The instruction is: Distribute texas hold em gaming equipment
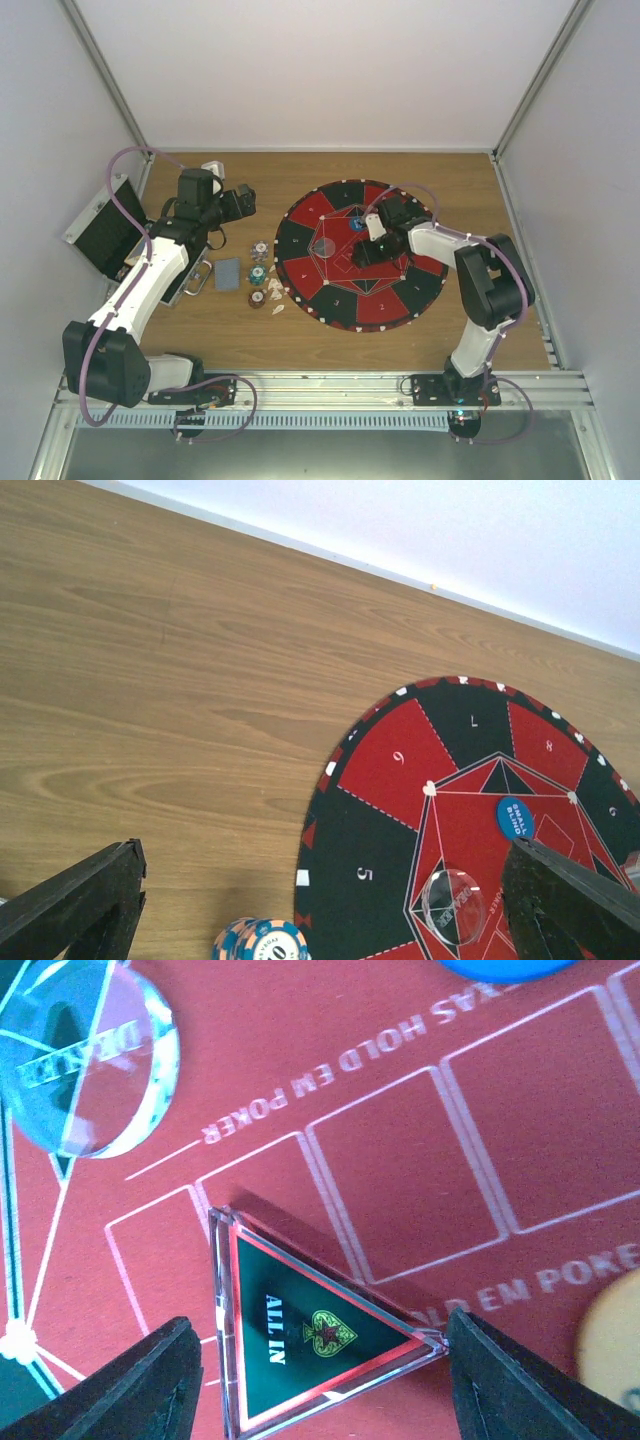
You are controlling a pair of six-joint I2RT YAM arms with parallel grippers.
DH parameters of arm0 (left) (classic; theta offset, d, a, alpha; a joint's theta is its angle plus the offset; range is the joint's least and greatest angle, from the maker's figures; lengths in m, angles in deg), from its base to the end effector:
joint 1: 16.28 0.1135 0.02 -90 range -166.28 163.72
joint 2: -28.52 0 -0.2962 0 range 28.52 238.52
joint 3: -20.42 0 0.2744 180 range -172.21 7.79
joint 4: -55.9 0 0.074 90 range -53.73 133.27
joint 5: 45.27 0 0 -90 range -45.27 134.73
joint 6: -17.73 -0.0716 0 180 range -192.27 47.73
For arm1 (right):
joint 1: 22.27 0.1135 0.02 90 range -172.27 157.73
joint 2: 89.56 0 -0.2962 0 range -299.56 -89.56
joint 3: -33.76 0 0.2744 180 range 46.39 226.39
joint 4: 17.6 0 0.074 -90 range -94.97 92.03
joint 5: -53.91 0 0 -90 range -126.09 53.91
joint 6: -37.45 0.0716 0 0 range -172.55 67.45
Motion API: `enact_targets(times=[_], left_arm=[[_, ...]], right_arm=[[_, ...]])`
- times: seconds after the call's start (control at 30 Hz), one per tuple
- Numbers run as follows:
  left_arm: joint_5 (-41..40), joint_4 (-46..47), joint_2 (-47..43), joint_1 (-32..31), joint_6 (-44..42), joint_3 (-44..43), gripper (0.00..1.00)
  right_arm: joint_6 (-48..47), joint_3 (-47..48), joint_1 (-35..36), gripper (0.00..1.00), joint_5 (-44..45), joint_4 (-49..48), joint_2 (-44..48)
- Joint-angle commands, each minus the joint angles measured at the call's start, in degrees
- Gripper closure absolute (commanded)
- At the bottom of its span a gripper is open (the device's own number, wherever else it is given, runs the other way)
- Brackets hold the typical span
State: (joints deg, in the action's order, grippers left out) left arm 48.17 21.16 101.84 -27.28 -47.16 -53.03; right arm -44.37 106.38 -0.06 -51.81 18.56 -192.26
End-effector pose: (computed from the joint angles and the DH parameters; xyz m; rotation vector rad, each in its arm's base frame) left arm 0.3222 -0.0670 0.3152 -0.2363 2.1923 -0.4216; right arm 0.3446 0.1617 0.1341 -0.4177 2.7364 0.5212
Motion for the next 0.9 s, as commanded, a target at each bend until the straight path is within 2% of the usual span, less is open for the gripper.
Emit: enact_targets(times=[0.0,0.5,0.67,0.87], left_arm=[[-0.45,1.38,-0.39,-0.36,0.56,0.53,0.02],[1.23,1.38,0.29,-0.36,0.65,0.78,0.02],[1.31,1.37,-0.01,-0.40,0.65,1.10,0.02],[1.36,1.56,-0.14,-0.39,0.73,1.40,0.02]], right_arm=[[-1.11,-0.88,1.87,0.33,-5.45,0.65,0.43],[-0.91,0.92,10.72,0.33,-9.42,1.37,-2.15],[-0.13,-0.45,11.26,0.33,-5.20,0.67,0.52],[-4.19,-3.19,13.53,0.33,3.04,0.82,4.59]])
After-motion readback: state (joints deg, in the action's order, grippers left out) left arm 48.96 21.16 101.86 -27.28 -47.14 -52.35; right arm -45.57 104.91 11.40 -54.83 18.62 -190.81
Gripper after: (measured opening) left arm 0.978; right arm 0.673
